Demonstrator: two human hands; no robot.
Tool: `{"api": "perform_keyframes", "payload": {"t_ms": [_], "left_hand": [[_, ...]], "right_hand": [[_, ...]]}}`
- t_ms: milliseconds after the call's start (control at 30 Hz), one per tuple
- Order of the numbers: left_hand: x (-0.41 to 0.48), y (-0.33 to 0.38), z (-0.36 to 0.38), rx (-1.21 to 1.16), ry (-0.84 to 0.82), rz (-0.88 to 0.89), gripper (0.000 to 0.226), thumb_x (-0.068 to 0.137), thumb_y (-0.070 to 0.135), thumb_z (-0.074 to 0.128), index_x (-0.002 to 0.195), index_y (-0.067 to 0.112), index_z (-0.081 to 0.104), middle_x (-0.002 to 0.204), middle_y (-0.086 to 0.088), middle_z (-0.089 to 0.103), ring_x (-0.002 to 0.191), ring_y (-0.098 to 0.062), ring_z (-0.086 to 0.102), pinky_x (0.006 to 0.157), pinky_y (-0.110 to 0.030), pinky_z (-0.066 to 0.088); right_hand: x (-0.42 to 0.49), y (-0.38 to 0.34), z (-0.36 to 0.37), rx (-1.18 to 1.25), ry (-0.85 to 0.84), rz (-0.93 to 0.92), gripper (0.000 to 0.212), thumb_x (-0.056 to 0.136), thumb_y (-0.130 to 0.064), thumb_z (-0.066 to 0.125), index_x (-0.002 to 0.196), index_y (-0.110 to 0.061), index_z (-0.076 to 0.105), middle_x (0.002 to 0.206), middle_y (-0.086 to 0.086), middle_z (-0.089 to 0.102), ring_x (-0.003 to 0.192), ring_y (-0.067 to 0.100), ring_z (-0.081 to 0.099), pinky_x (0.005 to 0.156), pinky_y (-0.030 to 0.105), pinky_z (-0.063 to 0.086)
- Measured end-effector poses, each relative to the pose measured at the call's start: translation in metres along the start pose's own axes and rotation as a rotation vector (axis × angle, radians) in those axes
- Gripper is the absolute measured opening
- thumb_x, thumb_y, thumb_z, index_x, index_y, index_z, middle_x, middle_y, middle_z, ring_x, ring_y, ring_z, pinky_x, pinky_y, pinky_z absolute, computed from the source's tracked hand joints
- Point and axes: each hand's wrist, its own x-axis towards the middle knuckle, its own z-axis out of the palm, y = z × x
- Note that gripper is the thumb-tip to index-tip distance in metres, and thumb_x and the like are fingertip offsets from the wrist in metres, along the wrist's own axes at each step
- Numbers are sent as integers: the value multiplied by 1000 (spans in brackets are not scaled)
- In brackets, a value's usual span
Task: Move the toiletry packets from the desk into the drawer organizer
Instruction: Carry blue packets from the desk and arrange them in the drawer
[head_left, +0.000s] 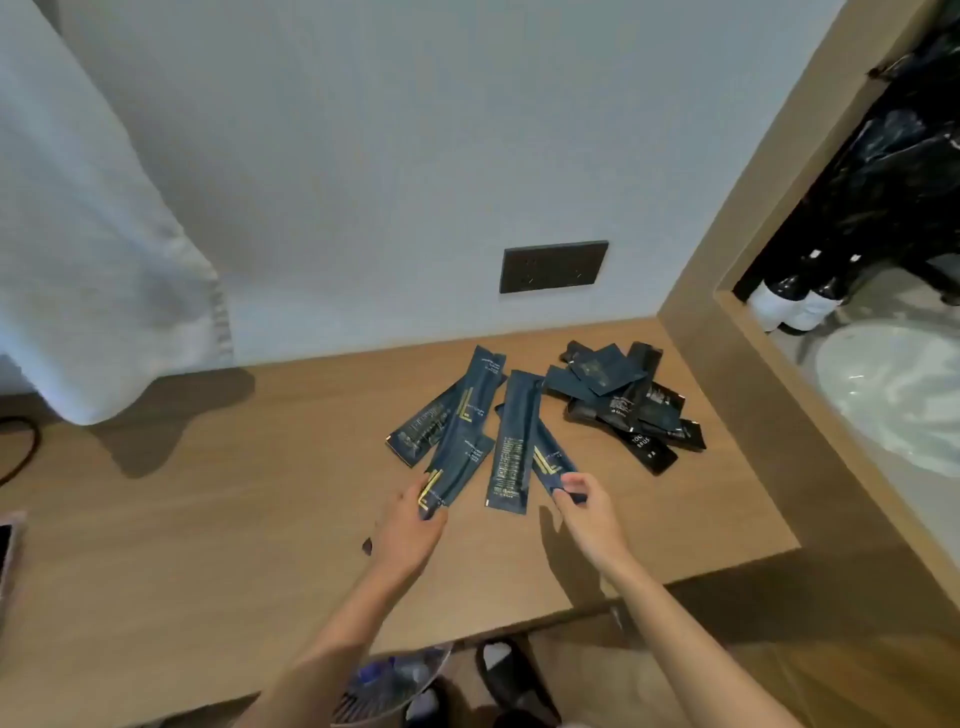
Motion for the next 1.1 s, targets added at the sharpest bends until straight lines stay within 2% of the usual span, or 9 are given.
{"api": "perform_keyframes", "payload": {"t_ms": [167, 367, 500, 600, 700, 800, 867, 933, 1100], "left_hand": [[9, 17, 15, 257, 108, -134, 65, 83, 30, 58, 141, 38, 30, 125, -5, 46, 116, -29, 43, 101, -42, 36], [10, 18, 31, 390, 208, -176, 69, 82, 29, 67, 143, 25, 33, 122, -6, 42, 113, -25, 41, 96, -38, 34], [17, 20, 25, 338, 208, -188, 61, 77, 27, 73, 132, 20, 45, 105, -1, 37, 101, -22, 43, 90, -33, 36], [19, 17, 21, 302, 170, -185, 45, 77, 26, 73, 114, 12, 53, 100, -1, 37, 89, -21, 48, 80, -32, 44], [22, 14, 18, 213, 103, -181, 34, 83, 24, 68, 110, 9, 53, 102, -3, 40, 86, -17, 46, 76, -27, 41], [25, 13, 13, 155, 79, -125, 26, 88, 23, 64, 106, 8, 55, 100, -4, 43, 88, -17, 45, 73, -22, 33], [28, 15, 9, 116, 106, -77, 22, 89, 22, 63, 104, 6, 56, 97, -5, 44, 87, -17, 44, 71, -20, 30], [35, 20, 8, 101, 147, -39, 20, 90, 21, 62, 103, 5, 58, 96, -5, 45, 88, -16, 44, 75, -21, 33], [75, 47, 15, 122, 158, -53, 33, 91, 30, 59, 107, 1, 63, 124, -10, 47, 118, -24, 44, 100, -27, 34]], "right_hand": [[54, -12, 16, -192, -68, -41, 43, 88, -33, 62, 126, -19, 48, 128, 2, 54, 116, 21, 51, 97, 42, 45], [92, -30, 43, -301, -30, 48, 87, 70, -49, 76, 139, -15, 36, 139, 4, 45, 131, 26, 39, 107, 44, 36], [101, -36, 53, -317, -22, 108, 63, 72, -39, 77, 122, -17, 46, 128, 2, 54, 125, 25, 43, 99, 43, 31], [108, -31, 51, -335, -118, 139, 38, 75, -45, 69, 102, -20, 58, 110, 2, 64, 115, 26, 52, 98, 42, 36], [111, -31, 36, -100, -233, 168, 22, 75, -44, 63, 86, -25, 62, 92, 1, 69, 94, 25, 64, 91, 46, 49], [108, -30, 6, 80, -279, 137, 13, 86, -30, 61, 86, -17, 63, 89, 12, 68, 85, 28, 66, 78, 39, 54], [106, -18, -13, -14, -223, 53, 19, 86, -31, 60, 84, -13, 64, 88, 11, 64, 90, 27, 62, 85, 41, 52], [101, -8, -25, -172, -176, 21, 21, 88, -31, 58, 83, -11, 62, 92, 2, 51, 102, 20, 42, 98, 41, 39], [85, 2, -21, -246, -204, 10, 11, 92, -24, 55, 99, -17, 57, 109, 3, 37, 120, 25, 31, 93, 33, 29]]}}
